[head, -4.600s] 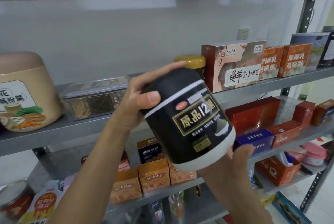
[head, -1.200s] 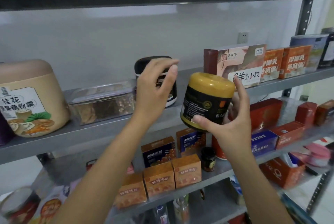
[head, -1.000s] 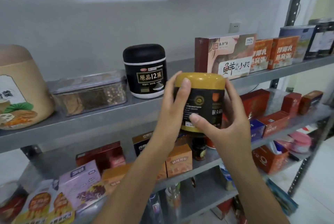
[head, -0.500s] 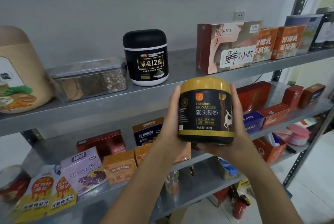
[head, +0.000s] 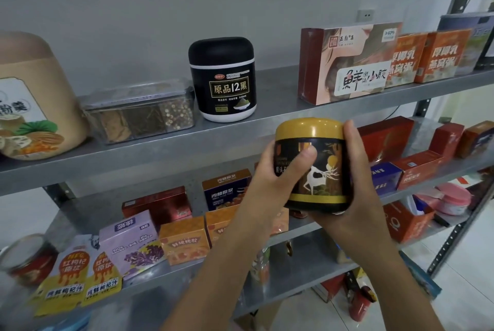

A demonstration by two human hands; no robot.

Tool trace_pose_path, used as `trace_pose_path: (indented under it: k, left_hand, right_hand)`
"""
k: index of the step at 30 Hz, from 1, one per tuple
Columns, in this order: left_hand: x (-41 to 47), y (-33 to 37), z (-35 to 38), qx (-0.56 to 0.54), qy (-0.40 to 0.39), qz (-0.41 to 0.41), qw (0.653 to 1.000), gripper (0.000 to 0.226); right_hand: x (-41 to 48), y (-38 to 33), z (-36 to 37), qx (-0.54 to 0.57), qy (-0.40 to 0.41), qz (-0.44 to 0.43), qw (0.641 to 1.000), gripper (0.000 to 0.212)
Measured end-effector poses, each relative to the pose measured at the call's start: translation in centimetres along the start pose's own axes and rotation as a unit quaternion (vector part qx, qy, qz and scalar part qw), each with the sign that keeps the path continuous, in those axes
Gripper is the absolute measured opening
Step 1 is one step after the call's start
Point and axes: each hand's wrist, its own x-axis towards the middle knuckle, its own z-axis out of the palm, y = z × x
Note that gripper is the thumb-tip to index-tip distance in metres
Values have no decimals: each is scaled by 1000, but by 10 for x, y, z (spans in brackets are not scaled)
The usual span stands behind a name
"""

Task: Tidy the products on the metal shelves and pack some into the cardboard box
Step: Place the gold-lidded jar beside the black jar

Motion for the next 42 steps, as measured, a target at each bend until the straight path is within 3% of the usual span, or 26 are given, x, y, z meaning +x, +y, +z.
trace_pose_path:
  k: [2, 5, 10, 12, 14, 19, 25, 32, 36, 38, 42]
  left_hand:
    - [1, -3, -1, -43, 10, -13, 999, 76]
    - [1, -7, 1, -129, 24, -18, 991, 67]
    - [3, -12, 8, -177, 64, 5, 982, 65]
    - [3, -16, 10, -154, 61, 0, 986, 63]
    - [4, -21, 10, -123, 50, -1, 991, 66]
    - [12, -19, 0, -80, 50, 11, 995, 110]
    - [24, -1, -17, -14, 36, 29, 999, 64]
    - [26, 5, -26, -55, 64, 28, 996, 44]
    - [25, 2, -28, -55, 72, 15, 996, 48]
    - [24, 0, -30, -42, 67, 13, 997, 49]
    - [22, -1, -42, 23, 23, 40, 999, 57]
  right_hand:
    - [1, -1, 0, 5, -13, 11, 1000, 114]
    - [-1, -5, 3, 106, 5, 122, 987, 118]
    - [-8, 5, 5, 290, -60, 283, 912, 85]
    - [-8, 8, 4, 377, -103, 301, 870, 96]
    - [-8, 10, 6, 436, -96, 295, 845, 101]
    - [-9, 10, 15, 453, 1, 300, 839, 101]
    - [-19, 8, 25, 467, 10, 312, 827, 98]
    - [-13, -5, 31, 420, 43, 322, 847, 108]
    - [-14, -5, 35, 411, 49, 324, 851, 105]
    - [-16, -5, 37, 405, 56, 325, 853, 93]
    - [-23, -7, 38, 355, 91, 321, 874, 86]
